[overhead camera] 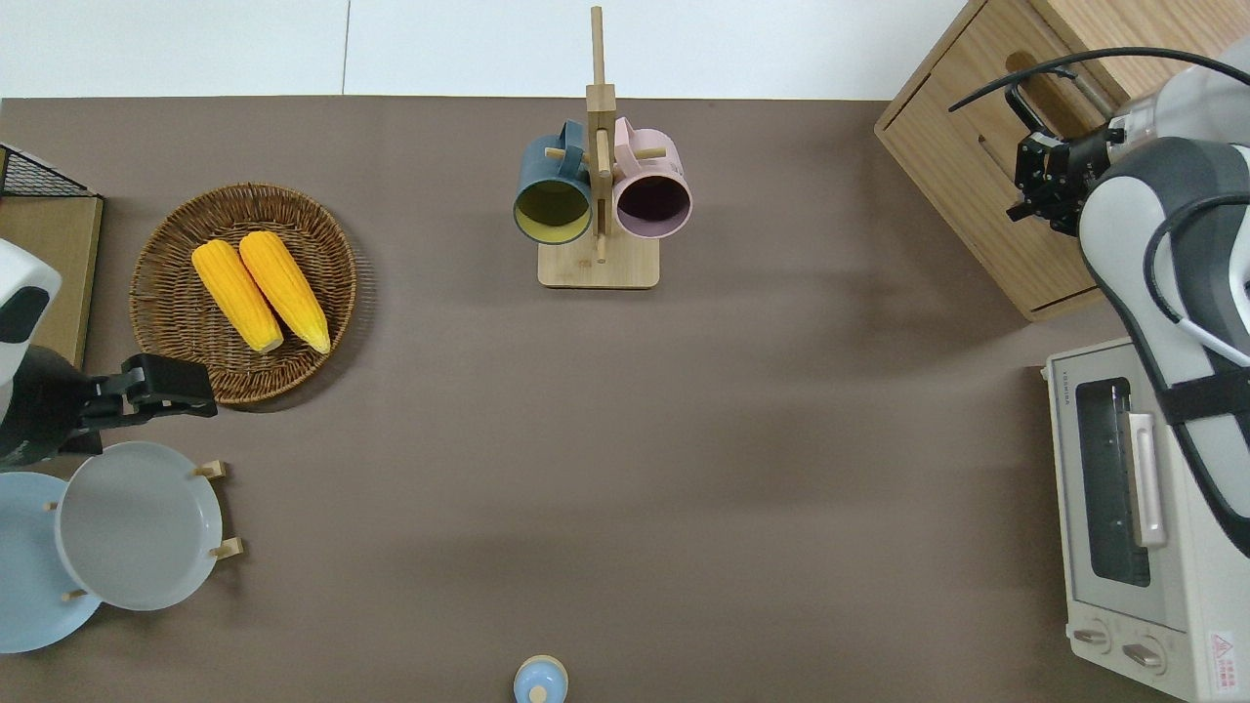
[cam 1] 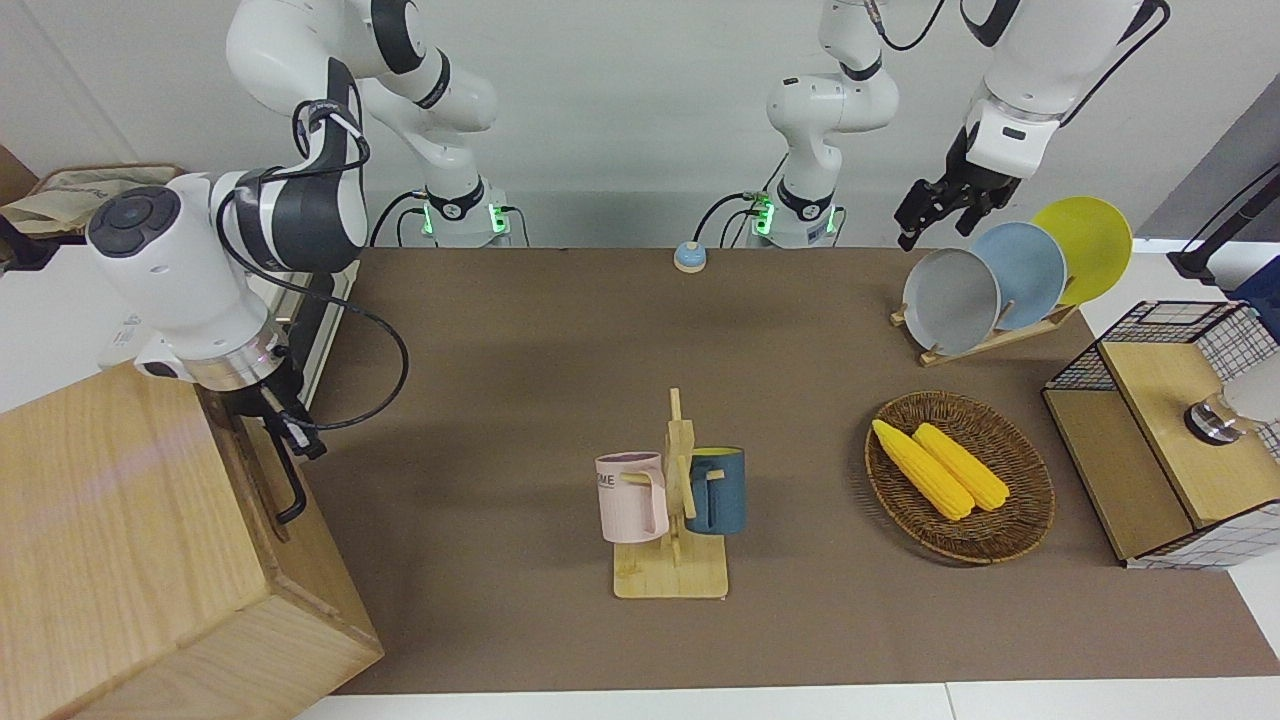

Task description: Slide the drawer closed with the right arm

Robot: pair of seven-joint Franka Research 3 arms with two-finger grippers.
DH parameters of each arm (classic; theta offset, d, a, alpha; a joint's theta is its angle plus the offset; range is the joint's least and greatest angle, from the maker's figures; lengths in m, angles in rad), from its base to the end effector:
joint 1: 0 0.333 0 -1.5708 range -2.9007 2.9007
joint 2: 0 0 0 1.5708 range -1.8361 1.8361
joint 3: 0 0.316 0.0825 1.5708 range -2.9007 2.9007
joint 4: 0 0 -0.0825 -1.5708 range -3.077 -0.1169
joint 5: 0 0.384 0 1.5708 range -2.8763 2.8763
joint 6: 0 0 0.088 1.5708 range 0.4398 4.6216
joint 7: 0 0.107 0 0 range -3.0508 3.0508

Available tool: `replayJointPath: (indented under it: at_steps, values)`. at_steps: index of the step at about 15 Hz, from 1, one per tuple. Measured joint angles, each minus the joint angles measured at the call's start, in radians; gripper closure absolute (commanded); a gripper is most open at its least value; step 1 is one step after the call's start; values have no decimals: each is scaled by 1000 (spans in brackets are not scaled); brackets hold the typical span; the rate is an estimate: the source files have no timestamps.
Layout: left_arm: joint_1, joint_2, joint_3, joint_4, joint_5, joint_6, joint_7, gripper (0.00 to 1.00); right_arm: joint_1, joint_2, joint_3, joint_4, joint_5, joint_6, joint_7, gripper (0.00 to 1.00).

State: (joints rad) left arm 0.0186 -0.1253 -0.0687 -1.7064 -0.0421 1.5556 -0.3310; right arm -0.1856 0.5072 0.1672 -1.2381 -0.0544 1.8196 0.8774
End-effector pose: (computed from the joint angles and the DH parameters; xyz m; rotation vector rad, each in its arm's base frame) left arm 0.5115 -0.0325 0.6261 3.0824 0.4367 -0.0493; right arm 0.7117 -0.0448 0.4870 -2.7695 1.3524 -0.0962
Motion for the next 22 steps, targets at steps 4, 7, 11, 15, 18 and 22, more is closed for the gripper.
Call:
replayJointPath:
  at_steps: [4, 7, 11, 15, 18, 22]
  values:
    - [0, 0, 0, 0, 0, 0, 0, 7, -12, 0, 8, -1, -3, -8, -6, 1000]
    - [0, 0, 0, 0, 0, 0, 0, 7, -12, 1, 10, -1, -7, -8, -8, 1000]
    - [0, 0, 0, 0, 0, 0, 0, 7, -7, 1, 13, 0, -15, -7, -20, 1000]
    - [0, 0, 0, 0, 0, 0, 0, 7, 57, 1, 20, 1, -16, -52, -33, 1000]
    - [0, 0, 0, 0, 0, 0, 0, 7, 139, -10, 20, 8, -16, -116, -33, 1000]
    - [0, 0, 0, 0, 0, 0, 0, 7, 206, -84, 21, 7, -14, -232, -86, 1000]
